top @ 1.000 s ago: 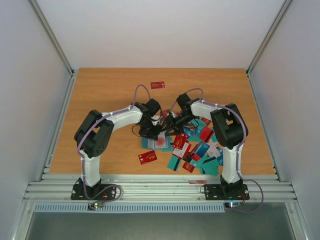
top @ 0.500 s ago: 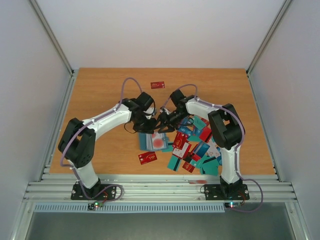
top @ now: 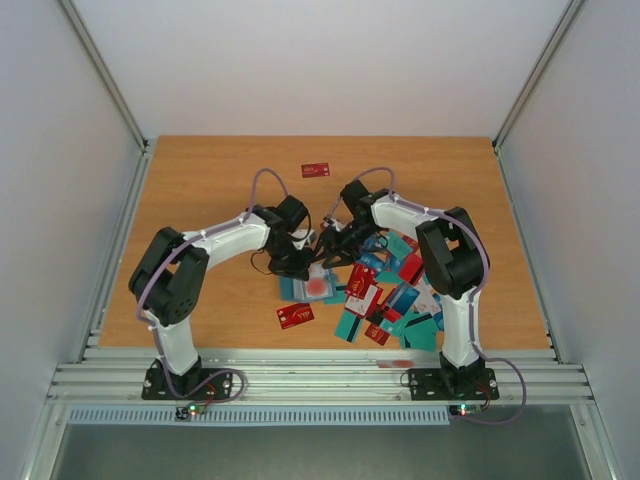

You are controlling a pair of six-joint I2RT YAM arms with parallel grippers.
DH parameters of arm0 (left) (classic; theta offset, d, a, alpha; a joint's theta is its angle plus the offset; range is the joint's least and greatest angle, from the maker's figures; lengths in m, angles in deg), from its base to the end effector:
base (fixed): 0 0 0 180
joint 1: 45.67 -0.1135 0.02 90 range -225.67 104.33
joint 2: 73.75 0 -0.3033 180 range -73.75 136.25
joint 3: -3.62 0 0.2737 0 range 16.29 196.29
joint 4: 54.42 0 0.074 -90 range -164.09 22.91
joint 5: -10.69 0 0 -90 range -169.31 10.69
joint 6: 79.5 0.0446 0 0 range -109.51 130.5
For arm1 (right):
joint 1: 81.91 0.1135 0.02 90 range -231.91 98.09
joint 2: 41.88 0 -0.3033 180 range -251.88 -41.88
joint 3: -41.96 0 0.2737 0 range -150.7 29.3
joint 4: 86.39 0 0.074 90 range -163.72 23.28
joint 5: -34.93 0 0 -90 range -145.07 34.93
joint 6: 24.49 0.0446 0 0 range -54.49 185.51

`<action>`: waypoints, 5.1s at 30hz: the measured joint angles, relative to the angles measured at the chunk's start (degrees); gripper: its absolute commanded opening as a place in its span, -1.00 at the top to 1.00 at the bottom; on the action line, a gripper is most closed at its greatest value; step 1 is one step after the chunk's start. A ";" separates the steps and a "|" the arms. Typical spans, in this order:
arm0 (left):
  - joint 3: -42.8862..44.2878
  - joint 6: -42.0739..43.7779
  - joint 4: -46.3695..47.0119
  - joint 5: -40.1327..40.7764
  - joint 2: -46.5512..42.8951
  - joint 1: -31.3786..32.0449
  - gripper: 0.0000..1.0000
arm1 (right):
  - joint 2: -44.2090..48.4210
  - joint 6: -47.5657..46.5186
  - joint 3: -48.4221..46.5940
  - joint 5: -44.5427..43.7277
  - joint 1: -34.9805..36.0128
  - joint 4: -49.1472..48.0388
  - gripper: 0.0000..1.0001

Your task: Put the credit cards into the card holder

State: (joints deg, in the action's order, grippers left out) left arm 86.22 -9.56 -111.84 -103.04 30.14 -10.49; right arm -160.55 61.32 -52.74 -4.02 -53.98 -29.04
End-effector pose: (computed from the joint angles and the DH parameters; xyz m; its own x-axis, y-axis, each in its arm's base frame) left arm 0.2923 -0.2280 0.1959 -0.9559 0.2896 -0.0485 0.2810 0.8540 -0.4379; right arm 0.3646 0.2325 0.1676 -0.8420 -0.4984 -0.2067 -0.4609 0.4653 0.7557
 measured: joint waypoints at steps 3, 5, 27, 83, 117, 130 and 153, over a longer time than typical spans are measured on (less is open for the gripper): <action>0.00 0.07 0.55 -0.09 2.12 0.15 1.00 | 0.00 -0.31 0.83 -0.39 -0.68 0.13 0.06; 0.00 0.24 0.66 0.00 2.86 0.15 0.99 | 0.00 -0.46 1.36 -0.55 -1.03 0.22 0.06; -0.39 1.73 1.36 0.22 6.01 0.15 1.00 | -0.66 -0.63 2.34 1.14 -1.51 -0.92 0.05; -0.28 -2.71 0.76 0.04 1.60 0.31 0.99 | -2.45 -0.07 4.31 7.45 0.31 -4.42 0.04; -9.42 -5.66 -12.46 19.85 -13.81 -7.21 0.85 | -2.45 3.37 0.85 9.64 4.63 -5.86 0.04; -9.09 -4.98 -9.99 16.22 -5.95 -7.21 0.86 | -2.69 4.22 -1.77 9.64 6.12 -5.64 0.05; -2.49 -3.56 -5.90 10.38 3.15 -9.01 0.88 | -9.33 10.19 -6.25 10.88 8.41 -8.39 0.01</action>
State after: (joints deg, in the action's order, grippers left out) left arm 83.73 -13.12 -117.74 -92.65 33.29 -19.49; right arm -169.89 71.51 -58.99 6.86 -45.57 -37.43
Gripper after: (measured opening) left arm 0.063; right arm 0.497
